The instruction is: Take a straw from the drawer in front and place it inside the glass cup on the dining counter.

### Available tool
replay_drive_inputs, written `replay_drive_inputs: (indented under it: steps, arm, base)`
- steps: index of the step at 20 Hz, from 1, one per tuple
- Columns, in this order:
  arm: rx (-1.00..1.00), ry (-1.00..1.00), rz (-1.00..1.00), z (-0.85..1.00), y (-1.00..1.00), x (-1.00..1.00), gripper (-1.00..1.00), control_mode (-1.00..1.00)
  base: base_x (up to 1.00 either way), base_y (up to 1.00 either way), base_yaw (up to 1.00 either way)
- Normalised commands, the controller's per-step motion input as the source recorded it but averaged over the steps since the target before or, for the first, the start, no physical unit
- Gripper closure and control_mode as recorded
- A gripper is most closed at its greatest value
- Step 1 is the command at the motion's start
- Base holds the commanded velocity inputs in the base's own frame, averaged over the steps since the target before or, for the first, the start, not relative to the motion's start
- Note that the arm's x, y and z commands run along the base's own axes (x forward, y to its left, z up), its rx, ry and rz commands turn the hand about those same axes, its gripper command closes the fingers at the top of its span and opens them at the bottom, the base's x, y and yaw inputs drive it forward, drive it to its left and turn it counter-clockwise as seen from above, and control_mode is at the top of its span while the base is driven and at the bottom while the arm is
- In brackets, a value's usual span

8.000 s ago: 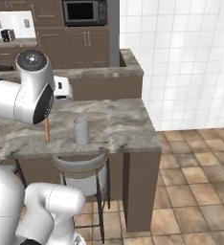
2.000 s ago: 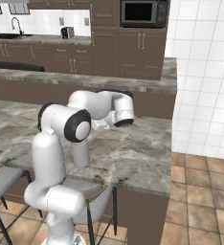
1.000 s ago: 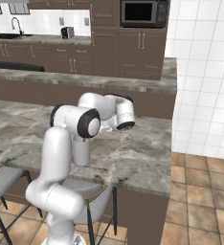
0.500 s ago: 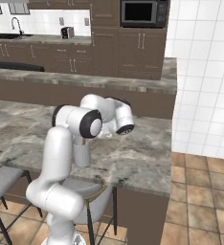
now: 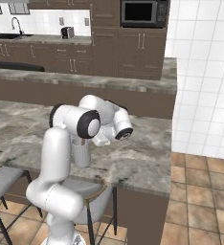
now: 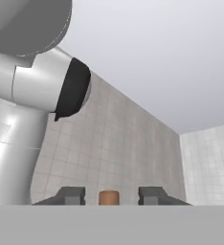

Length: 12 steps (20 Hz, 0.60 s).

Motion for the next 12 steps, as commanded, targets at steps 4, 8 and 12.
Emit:
replay_drive_inputs:
  steps: [4, 8, 12]
  arm:
    - [-0.03, -0.01, -0.04, 0.00, 0.00, 0.00, -1.00, -1.00]
    - [-0.12, -0.08, -0.08, 0.00, 0.00, 0.00, -1.00, -1.00]
    - [-0.27, -0.21, -0.13, 0.00, 0.00, 0.00, -1.00, -1.00]
  base:
    - [0.00, 0.00, 0.00]
    - [0.00, 0.00, 0.00]
    - [0.00, 0.00, 0.00]
